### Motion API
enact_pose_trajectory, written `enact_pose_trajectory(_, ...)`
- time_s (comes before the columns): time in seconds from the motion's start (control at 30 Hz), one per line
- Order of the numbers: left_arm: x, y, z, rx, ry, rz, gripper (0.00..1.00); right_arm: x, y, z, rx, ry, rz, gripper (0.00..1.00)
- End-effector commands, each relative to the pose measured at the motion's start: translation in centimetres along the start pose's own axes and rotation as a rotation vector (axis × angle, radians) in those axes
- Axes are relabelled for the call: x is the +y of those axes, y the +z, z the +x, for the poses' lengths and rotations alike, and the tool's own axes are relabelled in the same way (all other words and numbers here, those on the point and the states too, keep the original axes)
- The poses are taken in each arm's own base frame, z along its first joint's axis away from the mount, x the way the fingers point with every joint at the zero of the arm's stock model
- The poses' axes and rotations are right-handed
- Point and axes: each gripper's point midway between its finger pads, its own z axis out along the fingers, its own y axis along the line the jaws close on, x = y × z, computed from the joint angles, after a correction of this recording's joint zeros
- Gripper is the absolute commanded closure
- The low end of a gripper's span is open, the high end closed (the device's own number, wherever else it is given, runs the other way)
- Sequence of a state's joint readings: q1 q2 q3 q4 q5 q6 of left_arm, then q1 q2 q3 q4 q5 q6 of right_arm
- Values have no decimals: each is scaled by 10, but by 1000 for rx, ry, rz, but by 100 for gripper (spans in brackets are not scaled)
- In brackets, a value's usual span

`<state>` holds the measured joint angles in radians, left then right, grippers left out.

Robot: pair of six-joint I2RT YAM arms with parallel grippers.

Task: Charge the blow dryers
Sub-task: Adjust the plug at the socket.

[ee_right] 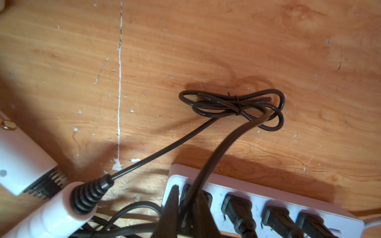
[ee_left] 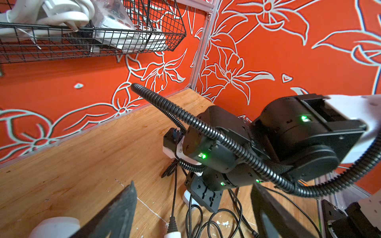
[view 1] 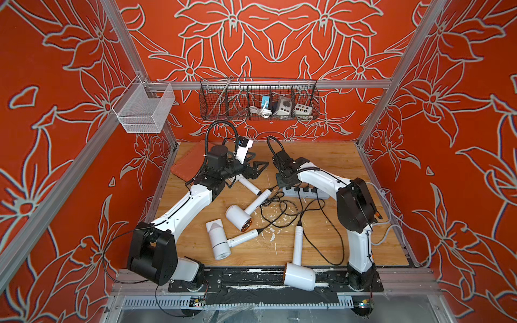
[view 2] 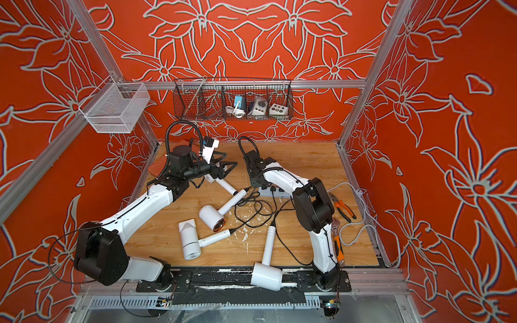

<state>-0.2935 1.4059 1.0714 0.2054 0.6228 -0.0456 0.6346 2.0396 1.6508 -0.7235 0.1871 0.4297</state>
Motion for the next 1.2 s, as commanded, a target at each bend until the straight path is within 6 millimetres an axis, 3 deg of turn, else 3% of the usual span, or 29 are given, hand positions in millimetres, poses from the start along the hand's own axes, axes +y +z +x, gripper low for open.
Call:
enact_pose_trajectory(0.0,-7,-8,-16,-48,33,17,14,-5,0,1,-5,12,40,87)
enact_pose_trajectory(0.37,-7,-9,-16,-50,37,14,14,-21,4,27,-15,78,76,100)
enact_pose_trajectory(0.63,-6,-8,-15,-47,34,12,14,-35,4,50,-65,192,65,100)
enact_pose_trajectory(1.17,-3,-6,-11,-37,30,10,14,-46,37,84,39,397,-96,100)
